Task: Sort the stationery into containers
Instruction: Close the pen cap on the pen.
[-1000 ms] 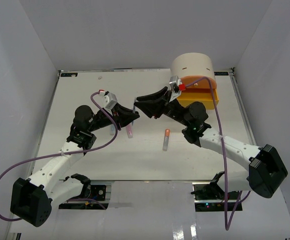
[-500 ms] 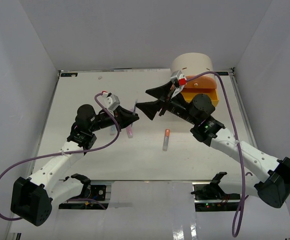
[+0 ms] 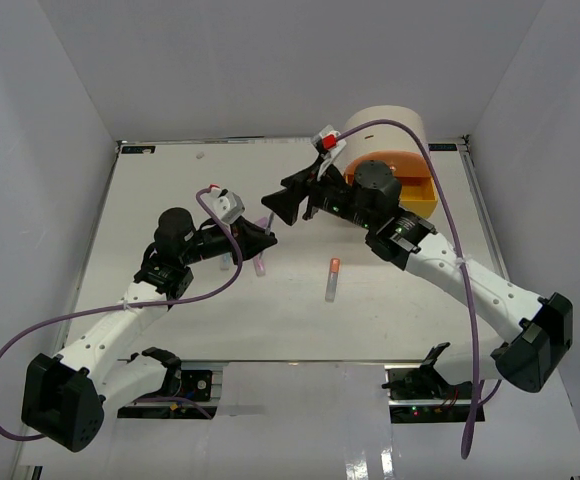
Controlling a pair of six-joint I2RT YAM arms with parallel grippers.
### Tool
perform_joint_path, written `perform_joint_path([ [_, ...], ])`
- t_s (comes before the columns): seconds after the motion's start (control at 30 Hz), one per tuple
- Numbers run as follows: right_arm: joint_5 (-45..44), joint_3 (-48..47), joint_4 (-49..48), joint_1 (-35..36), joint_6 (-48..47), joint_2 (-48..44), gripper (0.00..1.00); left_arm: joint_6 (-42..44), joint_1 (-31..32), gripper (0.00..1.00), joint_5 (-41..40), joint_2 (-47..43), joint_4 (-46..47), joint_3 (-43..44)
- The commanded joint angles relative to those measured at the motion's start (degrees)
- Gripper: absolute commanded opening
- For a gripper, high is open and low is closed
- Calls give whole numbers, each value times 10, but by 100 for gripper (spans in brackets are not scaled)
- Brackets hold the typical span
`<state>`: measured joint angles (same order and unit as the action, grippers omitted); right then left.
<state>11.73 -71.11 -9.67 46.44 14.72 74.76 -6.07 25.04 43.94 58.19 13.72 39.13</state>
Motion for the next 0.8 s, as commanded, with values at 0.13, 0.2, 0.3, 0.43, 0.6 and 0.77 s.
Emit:
perform_joint_path([
  [0.13,-19,-32,35,16,-6,25,68,10,1,0,-9,-9,-11,18],
  [0.2,-14,-32,34,19,-6,28,65,8,1,0,-11,-9,-12,18],
  [0.3,-16,-32,34,23,-6,30,56,7,1,0,-14,-9,-13,20],
  [0.43,-20,-27,30,27,-7,32,47,6,1,0,-13,-9,-14,21],
  [0.6,-20,-30,29,30,-7,35,35,4,1,0,-14,-11,-14,21],
  [0.77,-21,-34,39,34,-7,43,19,5,1,0,-14,-13,-13,22],
])
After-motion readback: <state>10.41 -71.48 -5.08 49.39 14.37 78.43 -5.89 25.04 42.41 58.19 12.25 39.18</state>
